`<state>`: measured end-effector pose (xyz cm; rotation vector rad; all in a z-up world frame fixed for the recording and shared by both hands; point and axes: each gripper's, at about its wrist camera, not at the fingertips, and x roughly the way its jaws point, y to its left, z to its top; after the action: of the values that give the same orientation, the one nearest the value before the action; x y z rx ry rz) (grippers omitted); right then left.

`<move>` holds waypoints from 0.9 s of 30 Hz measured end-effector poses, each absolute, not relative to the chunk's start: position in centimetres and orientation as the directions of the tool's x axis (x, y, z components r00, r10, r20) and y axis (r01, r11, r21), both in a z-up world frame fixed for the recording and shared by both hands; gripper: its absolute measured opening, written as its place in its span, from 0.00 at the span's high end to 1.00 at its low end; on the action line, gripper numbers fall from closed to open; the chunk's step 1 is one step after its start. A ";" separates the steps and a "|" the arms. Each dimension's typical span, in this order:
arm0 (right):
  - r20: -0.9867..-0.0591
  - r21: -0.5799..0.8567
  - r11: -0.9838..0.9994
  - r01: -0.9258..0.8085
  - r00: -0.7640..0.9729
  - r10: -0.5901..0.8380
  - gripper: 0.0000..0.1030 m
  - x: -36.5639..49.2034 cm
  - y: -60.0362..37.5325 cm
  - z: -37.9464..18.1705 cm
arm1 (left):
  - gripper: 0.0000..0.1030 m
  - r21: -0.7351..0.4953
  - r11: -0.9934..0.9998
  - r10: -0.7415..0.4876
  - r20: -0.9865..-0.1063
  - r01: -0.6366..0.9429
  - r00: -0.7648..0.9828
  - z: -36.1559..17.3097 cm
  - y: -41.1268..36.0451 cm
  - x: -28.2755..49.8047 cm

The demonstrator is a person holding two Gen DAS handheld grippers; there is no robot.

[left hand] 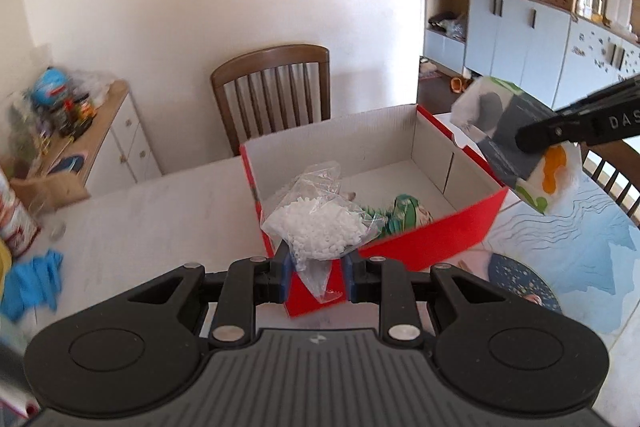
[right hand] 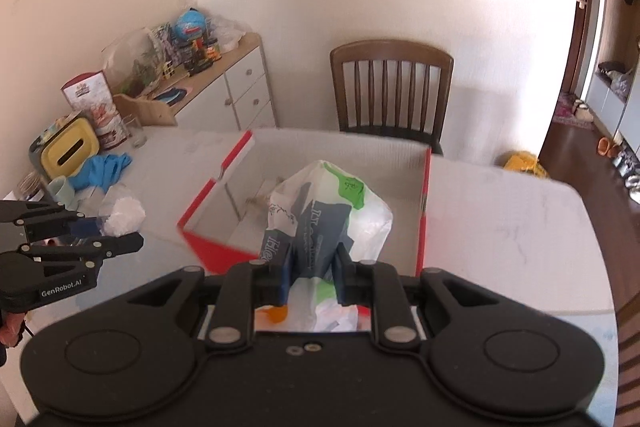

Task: Organize objects
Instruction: 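Carry the bead bag and plastic bag into the red box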

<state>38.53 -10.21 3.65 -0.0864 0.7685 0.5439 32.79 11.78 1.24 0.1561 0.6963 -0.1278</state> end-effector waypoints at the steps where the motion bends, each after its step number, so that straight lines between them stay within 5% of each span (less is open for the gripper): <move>1: -0.681 0.112 0.863 -0.493 0.595 0.428 0.81 39.2 -10.0 3.7 | 0.77 0.104 0.979 -0.069 -0.648 0.178 0.758 1.3 11.8 33.6; 27: -0.785 -0.004 0.893 -0.449 0.555 0.276 0.80 51.5 -4.2 -3.1 | 0.77 0.089 0.929 -0.144 -0.809 0.360 0.570 -5.4 6.9 47.7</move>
<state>51.47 -4.23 -3.15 -0.2137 0.8845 0.4318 47.70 6.92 -5.36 0.2557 0.9198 -0.2991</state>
